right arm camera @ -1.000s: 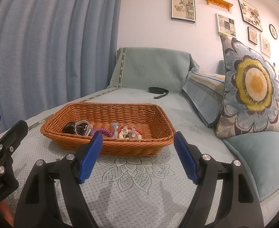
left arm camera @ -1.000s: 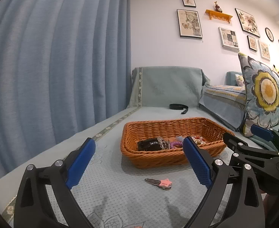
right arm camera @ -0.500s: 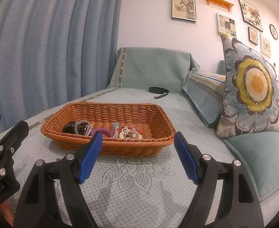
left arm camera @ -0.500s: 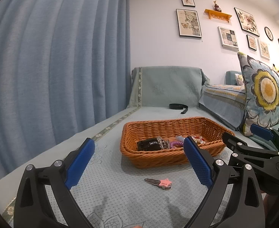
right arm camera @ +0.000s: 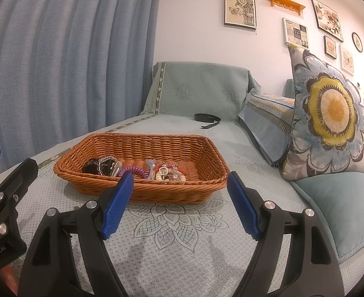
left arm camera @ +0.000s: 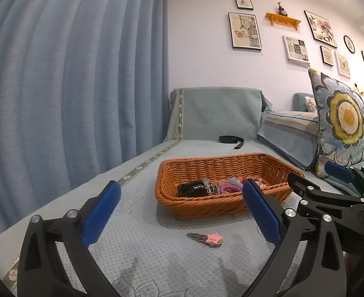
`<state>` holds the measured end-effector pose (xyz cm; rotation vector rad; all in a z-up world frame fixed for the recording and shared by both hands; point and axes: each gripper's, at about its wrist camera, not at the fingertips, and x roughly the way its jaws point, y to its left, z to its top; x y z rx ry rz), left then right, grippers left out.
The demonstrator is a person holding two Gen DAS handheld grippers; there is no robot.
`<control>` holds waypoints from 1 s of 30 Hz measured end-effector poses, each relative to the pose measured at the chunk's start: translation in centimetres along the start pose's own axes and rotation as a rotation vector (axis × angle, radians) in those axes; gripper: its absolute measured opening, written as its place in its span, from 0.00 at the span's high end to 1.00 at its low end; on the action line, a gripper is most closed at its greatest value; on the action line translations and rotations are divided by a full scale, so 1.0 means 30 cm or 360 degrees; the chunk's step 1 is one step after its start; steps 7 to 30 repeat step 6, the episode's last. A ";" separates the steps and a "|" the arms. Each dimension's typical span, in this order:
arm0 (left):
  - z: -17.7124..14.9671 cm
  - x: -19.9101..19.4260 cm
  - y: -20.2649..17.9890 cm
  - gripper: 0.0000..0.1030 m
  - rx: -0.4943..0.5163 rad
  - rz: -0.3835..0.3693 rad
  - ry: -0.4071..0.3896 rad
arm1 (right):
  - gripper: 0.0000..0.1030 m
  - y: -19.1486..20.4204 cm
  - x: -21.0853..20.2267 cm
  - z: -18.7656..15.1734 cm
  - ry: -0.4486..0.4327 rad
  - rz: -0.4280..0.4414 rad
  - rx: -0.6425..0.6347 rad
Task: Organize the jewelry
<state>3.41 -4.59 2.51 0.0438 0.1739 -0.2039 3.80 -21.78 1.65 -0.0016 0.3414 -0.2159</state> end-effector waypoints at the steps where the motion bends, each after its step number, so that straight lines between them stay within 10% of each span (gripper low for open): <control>1: 0.001 0.002 0.000 0.07 -0.0002 -0.0003 0.0001 | 0.29 0.000 0.001 0.000 0.0000 0.0000 0.0000; 30: 0.001 0.003 0.000 0.07 -0.0001 -0.0004 0.0000 | 0.29 0.000 0.000 0.000 -0.0001 0.0000 0.0000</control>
